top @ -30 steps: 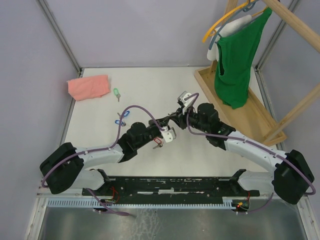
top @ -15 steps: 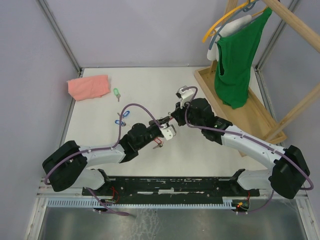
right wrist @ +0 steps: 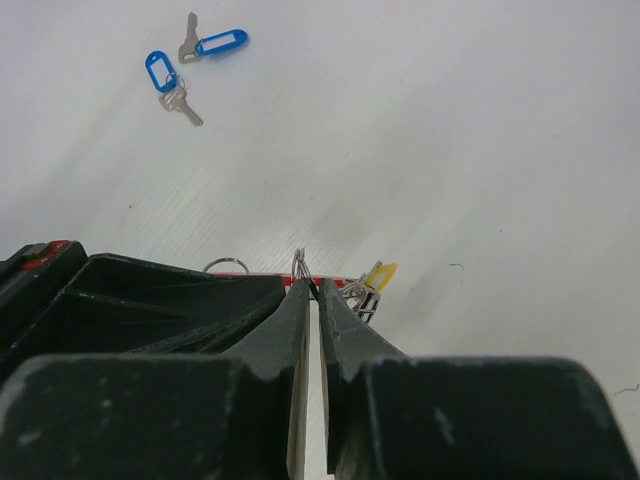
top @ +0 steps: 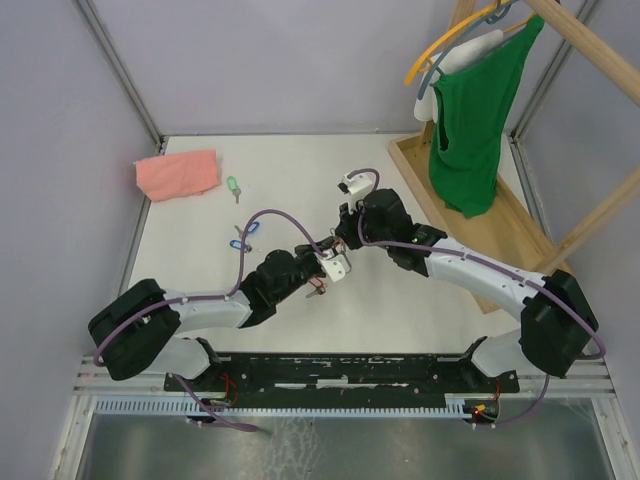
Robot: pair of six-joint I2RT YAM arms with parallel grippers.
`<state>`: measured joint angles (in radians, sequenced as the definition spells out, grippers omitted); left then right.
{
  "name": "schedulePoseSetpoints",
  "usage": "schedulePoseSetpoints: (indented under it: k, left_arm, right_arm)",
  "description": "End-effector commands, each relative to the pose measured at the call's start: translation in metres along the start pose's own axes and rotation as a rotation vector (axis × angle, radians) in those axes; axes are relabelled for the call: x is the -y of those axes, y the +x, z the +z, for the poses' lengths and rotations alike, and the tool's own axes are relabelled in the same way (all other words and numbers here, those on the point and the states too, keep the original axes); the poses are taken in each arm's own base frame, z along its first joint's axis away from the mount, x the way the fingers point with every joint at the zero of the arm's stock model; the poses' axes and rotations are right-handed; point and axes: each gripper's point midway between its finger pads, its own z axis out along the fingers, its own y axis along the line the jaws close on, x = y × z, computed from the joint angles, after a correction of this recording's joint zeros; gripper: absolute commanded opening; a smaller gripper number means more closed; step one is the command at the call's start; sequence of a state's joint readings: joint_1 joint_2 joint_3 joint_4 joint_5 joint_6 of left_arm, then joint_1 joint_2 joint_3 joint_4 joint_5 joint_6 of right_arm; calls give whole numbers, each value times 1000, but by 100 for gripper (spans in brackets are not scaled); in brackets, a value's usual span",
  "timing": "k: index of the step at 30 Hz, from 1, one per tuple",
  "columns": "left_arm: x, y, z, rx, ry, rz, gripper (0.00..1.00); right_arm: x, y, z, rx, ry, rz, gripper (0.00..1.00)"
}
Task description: Put the keys on the keyring
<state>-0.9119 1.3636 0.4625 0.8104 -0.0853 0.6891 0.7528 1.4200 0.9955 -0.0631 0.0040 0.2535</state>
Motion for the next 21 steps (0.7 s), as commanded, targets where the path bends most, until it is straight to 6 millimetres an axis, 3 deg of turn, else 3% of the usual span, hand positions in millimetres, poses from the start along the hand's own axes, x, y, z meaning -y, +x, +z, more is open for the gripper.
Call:
schedulePoseSetpoints:
  k: [1,3,7,13,21]
  left_arm:
    - [-7,-35,3,141,-50,-77,3]
    - [-13,-29,2,119,-103,-134,3]
    - [-19,-26,-4,135,-175,-274,3]
    - [-17,-31,-4,185,-198,-500,3]
    - [-16,-28,0,249,-243,-532,3]
  right_arm:
    - [2,-27,5,80,-5,-33,8]
    - [8,-24,0,78,15,-67,2]
    - [30,-17,-9,77,82,-78,1]
    - [15,-10,-2,81,-36,-135,1]
    - [-12,20,21,-111,-198,-129,1]
